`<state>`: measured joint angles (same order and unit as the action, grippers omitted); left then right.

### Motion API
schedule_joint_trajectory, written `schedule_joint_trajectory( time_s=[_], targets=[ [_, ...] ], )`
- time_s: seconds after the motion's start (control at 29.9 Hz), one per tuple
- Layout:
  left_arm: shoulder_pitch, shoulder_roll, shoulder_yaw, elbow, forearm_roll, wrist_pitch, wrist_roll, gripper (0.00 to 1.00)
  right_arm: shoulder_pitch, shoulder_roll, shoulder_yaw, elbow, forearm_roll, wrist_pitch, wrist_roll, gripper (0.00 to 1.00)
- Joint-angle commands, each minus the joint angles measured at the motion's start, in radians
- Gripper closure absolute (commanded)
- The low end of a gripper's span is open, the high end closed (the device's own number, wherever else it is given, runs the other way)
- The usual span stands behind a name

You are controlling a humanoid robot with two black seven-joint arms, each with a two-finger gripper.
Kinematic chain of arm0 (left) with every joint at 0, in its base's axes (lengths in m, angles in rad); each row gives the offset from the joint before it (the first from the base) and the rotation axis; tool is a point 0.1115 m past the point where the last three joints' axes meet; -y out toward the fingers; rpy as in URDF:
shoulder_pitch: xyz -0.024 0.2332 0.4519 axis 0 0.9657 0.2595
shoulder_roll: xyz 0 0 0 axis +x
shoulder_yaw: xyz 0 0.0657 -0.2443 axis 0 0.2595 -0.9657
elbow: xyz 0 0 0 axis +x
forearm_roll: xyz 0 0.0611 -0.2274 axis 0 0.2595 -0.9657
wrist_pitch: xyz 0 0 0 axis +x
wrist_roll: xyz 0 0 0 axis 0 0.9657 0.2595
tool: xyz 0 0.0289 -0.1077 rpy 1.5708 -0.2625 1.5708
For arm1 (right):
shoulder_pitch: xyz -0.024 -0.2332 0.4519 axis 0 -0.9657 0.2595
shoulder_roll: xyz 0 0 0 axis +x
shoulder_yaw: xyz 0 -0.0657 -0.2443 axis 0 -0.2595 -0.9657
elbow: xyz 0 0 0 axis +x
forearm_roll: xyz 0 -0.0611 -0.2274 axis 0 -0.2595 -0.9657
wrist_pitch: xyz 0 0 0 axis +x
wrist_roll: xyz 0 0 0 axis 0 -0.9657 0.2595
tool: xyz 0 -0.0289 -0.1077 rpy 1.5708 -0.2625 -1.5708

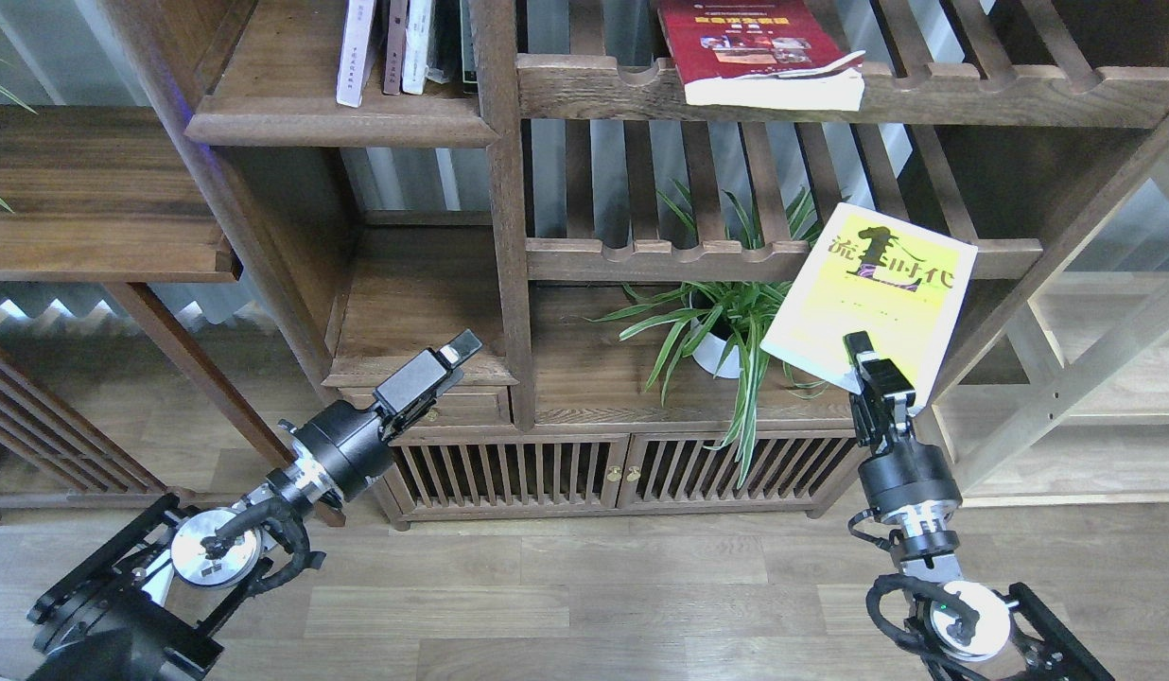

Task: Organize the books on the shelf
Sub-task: 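Lower the yellow book with the right gripper toward the left gripper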

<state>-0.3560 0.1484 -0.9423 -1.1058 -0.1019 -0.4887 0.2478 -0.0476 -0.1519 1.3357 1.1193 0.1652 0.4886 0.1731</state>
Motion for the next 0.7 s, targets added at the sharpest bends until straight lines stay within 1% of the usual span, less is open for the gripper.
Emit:
schedule_joint_trajectory(
  time_s=[0.0, 0.17, 0.3, 0.53, 0.6, 0.67],
  targets=[
    [-0.004, -0.004, 0.0, 0.001, -0.004, 0.0, -0.001, 0.01, -0.009, 0.005, -0.013, 0.013, -0.003, 0.0, -0.003, 0.97],
    [-0.014, -0.033, 0.002, 0.0, -0.082, 0.0, 0.001, 0.01, -0.009, 0.018, -0.09, 0.028, -0.006, 0.0, -0.003, 0.97],
    [-0.037, -0.032, 0.017, 0.0, -0.163, 0.0, 0.022, 0.01, 0.003, 0.029, -0.135, 0.042, -0.006, 0.0, -0.004, 0.97],
    [-0.038, -0.03, 0.037, 0.001, -0.239, 0.0, 0.037, 0.01, 0.02, 0.031, -0.21, 0.053, -0.007, 0.0, -0.006, 0.97],
    [-0.044, -0.03, 0.037, 0.001, -0.26, 0.0, 0.051, 0.01, 0.023, 0.031, -0.23, 0.054, -0.01, 0.0, -0.006, 0.97],
    [-0.057, -0.03, 0.039, 0.003, -0.295, 0.0, 0.08, 0.01, 0.026, 0.031, -0.246, 0.057, -0.012, 0.0, -0.006, 0.97]
  ],
)
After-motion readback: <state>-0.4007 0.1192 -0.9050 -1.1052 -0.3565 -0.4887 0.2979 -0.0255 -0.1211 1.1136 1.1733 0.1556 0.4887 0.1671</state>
